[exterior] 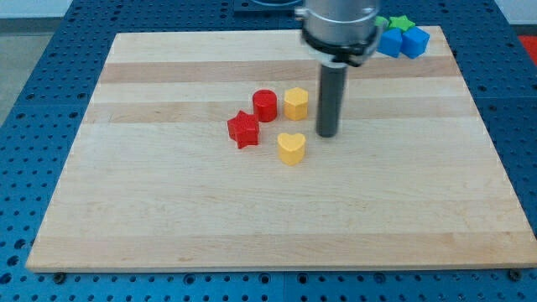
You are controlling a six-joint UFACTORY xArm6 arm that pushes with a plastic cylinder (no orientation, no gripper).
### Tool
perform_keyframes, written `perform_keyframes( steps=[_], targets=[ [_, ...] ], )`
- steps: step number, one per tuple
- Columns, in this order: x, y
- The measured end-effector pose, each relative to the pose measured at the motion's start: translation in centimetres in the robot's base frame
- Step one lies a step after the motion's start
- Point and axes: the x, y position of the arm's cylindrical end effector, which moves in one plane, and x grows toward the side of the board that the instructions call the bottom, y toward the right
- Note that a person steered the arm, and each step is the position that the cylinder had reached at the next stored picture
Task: Push the red star to the bottom of the red circle
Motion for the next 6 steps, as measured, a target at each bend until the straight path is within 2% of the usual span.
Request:
perform_keyframes(
  steps=[1, 2, 3, 4, 5, 6],
  targets=[
    [7.4, 0.7],
    [12.2, -4.7],
    [9.8, -11.9],
    [5.3, -15.2],
    [4.9, -17.6],
    [3.3, -17.2]
  ],
)
